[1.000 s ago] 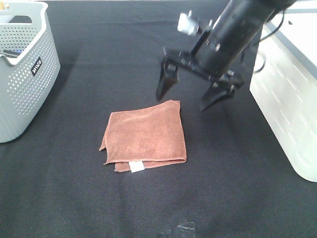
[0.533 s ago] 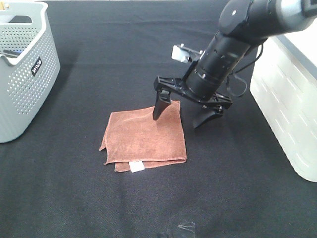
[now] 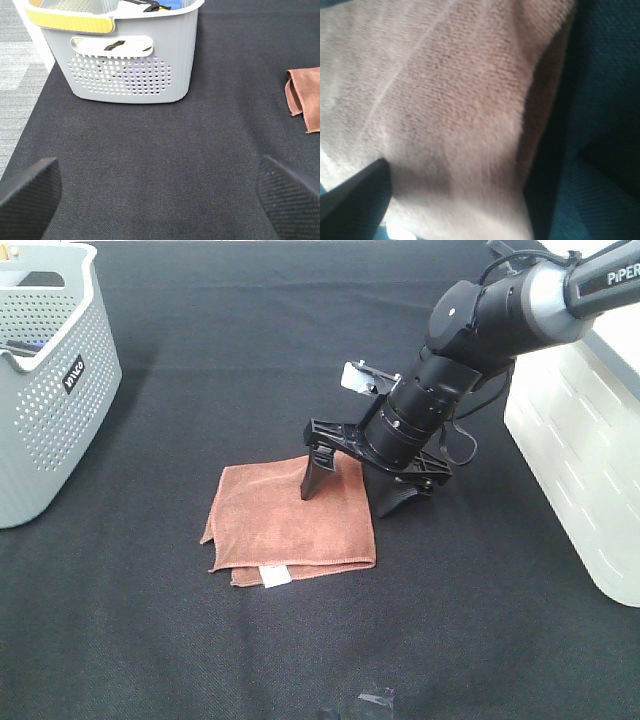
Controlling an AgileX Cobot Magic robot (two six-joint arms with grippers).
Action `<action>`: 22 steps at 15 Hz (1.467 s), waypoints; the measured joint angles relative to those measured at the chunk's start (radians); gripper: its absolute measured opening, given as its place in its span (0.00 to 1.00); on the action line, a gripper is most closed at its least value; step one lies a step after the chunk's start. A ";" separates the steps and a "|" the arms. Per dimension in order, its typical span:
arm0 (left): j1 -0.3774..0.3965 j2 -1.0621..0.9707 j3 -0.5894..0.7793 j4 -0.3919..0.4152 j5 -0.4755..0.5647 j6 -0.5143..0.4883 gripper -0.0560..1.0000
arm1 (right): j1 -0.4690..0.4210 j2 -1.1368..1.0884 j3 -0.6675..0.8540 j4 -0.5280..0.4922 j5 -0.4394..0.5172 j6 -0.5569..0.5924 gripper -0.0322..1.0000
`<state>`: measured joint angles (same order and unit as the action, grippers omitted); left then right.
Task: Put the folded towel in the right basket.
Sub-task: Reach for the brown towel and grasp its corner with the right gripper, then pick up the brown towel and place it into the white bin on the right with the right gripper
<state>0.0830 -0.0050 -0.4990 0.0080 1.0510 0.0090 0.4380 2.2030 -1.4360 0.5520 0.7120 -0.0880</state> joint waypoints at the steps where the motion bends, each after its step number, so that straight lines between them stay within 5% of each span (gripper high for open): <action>1: 0.000 0.000 0.000 0.000 0.000 0.000 0.99 | 0.000 0.005 -0.002 0.017 -0.002 -0.009 0.94; 7: 0.000 0.000 0.000 0.000 0.000 0.000 0.99 | 0.055 0.046 -0.017 0.147 -0.054 -0.036 0.91; 9: 0.000 0.000 0.000 0.000 0.000 0.000 0.99 | 0.117 0.059 -0.017 0.190 -0.142 -0.062 0.77; 11: 0.000 0.000 0.000 0.000 0.000 0.000 0.99 | 0.165 0.079 -0.017 0.228 -0.214 -0.077 0.45; 14: 0.000 0.000 0.000 0.000 0.000 0.000 0.99 | 0.185 0.082 -0.027 0.233 -0.226 -0.082 0.33; 22: 0.000 0.000 0.000 -0.002 0.000 0.000 0.99 | 0.111 -0.224 -0.152 0.097 0.068 -0.079 0.33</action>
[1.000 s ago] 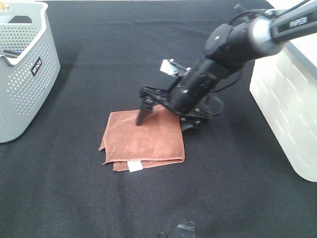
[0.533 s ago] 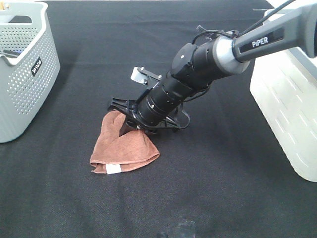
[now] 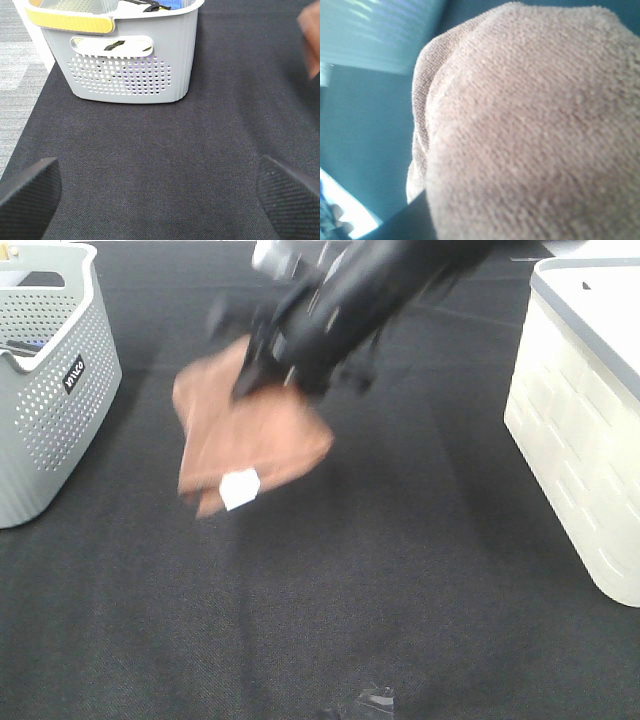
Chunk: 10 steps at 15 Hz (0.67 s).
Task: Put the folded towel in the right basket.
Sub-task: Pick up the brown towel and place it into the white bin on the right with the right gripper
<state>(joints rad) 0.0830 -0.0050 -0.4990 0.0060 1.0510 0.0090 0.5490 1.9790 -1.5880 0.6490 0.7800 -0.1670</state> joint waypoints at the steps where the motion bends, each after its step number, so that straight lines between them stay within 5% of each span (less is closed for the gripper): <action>1: 0.000 0.000 0.000 0.000 0.000 0.000 0.99 | -0.040 -0.058 -0.006 -0.006 0.048 0.023 0.33; 3: 0.000 0.000 0.000 0.000 0.000 0.000 0.99 | -0.089 -0.121 -0.006 -0.020 0.086 0.039 0.33; 10: 0.000 0.000 0.000 0.000 0.000 0.000 0.99 | -0.618 -0.423 -0.009 -0.280 0.261 0.055 0.33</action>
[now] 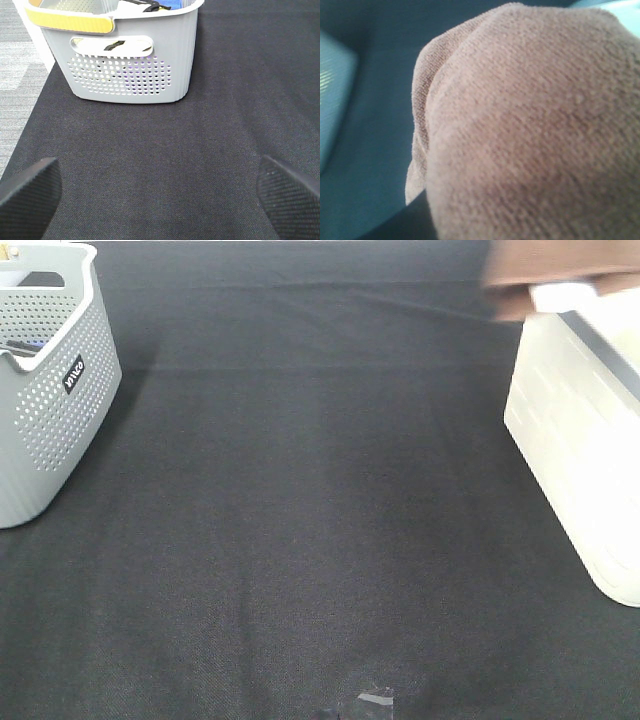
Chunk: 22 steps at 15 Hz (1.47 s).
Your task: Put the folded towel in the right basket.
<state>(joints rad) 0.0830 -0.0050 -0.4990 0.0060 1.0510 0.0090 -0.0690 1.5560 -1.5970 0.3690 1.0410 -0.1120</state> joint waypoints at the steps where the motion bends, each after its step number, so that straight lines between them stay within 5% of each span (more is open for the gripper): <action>1: 0.000 0.000 0.000 0.000 0.000 0.000 0.99 | -0.067 0.002 0.000 -0.036 0.000 0.000 0.33; 4: 0.000 0.000 0.000 0.000 0.000 0.000 0.99 | -0.196 0.059 0.000 -0.133 -0.001 0.000 0.33; 6: 0.000 0.000 0.000 0.000 0.000 0.000 0.99 | -0.205 0.153 0.000 -0.216 -0.004 0.007 0.33; 10: 0.000 0.000 0.000 0.000 0.000 0.000 0.99 | -0.205 0.253 0.000 -0.223 -0.004 0.023 0.33; 11: 0.000 0.000 0.000 0.000 0.000 0.000 0.99 | -0.205 0.273 0.000 -0.226 0.000 0.023 0.37; 13: 0.000 0.000 0.000 0.000 0.000 0.000 0.99 | -0.205 0.295 0.000 -0.231 0.010 0.023 0.78; 15: 0.000 0.000 0.000 0.000 0.000 0.000 0.99 | -0.205 0.296 0.000 -0.238 0.011 0.023 0.95; 22: 0.000 0.000 0.000 0.000 0.000 0.000 0.99 | -0.202 0.234 0.000 -0.270 0.072 0.027 0.97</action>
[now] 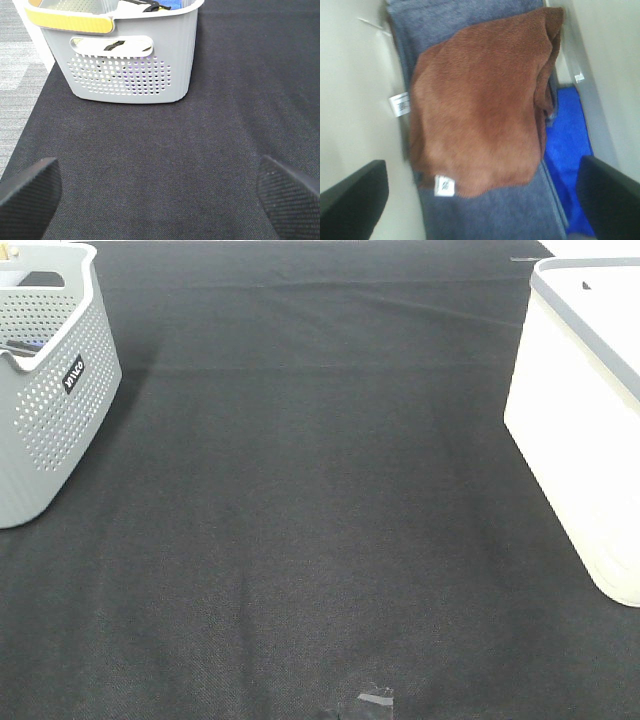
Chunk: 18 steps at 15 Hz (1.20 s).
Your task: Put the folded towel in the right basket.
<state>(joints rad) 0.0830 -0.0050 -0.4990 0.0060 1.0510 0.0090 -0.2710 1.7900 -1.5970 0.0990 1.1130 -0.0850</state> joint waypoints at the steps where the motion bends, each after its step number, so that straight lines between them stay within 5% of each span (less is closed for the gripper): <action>1: 0.000 0.000 0.000 0.000 0.000 0.000 0.99 | 0.028 -0.052 0.000 -0.004 0.028 0.003 0.97; 10: 0.000 0.000 0.000 0.000 0.000 0.000 0.99 | 0.377 -0.271 0.000 -0.191 0.087 0.201 0.97; 14: 0.000 0.000 0.000 0.000 0.000 0.000 0.99 | 0.388 -0.396 0.095 -0.204 0.072 0.236 0.97; 18: 0.000 0.000 0.000 0.000 0.000 0.000 0.99 | 0.388 -0.691 0.421 -0.195 -0.070 0.253 0.97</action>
<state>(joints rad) 0.0830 -0.0050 -0.4990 0.0060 1.0510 0.0090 0.1170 1.0990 -1.1760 -0.0960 1.0430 0.1680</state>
